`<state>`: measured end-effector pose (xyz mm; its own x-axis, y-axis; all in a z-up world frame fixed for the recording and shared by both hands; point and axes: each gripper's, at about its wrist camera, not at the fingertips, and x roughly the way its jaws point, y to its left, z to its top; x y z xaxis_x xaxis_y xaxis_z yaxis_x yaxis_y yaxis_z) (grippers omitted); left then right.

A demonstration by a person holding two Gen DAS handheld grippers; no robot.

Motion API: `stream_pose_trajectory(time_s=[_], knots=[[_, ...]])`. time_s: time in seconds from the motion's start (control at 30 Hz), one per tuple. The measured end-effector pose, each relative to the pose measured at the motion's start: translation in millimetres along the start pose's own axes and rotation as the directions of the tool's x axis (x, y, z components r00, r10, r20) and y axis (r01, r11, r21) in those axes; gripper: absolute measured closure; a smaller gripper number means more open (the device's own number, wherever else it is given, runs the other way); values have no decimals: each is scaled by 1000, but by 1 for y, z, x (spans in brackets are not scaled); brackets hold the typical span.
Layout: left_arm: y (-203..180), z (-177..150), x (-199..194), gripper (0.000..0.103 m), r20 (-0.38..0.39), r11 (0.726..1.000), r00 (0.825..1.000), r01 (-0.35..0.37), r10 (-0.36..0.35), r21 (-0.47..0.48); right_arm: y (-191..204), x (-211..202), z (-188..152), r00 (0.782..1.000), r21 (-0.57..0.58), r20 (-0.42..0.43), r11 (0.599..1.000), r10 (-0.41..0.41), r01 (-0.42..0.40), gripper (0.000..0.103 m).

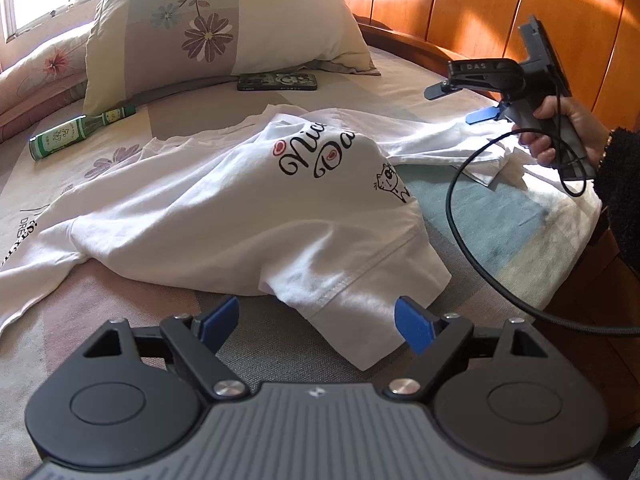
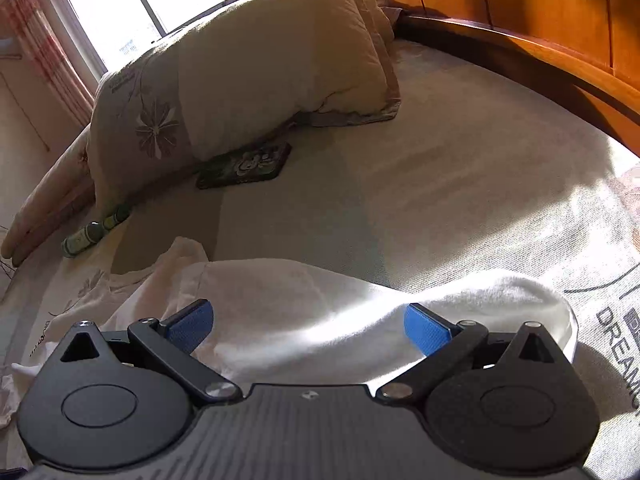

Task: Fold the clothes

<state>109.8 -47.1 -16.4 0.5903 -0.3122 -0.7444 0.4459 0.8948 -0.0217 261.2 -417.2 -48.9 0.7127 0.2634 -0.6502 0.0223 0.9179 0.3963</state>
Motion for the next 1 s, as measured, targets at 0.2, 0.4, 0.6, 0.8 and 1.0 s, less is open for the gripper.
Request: stream_pose_trajectory(time_s=[0.2,0.4,0.6,0.8,1.0], knots=[[-7,3,6,17,2,1000,1000,25,-25,13,-10,-42,-28,998,-23,-31,999,-45,44,0],[-21,0,3,16,1,997,999,52,-52,54,-43,-34,-43,992,98,-95,991,-79,89,0],[-20,-2,1,16,-2,998,1000,30,-30,52,-51,-23,-42,997,169,-77,985,-28,41,0],[-18,-2,2,15,-2,998,999,33,-33,48,-49,-23,-39,996,154,-81,987,-30,42,0],[-22,-4,5,15,-9,997,999,45,-45,64,-47,-12,-27,998,175,-66,984,19,-7,0]])
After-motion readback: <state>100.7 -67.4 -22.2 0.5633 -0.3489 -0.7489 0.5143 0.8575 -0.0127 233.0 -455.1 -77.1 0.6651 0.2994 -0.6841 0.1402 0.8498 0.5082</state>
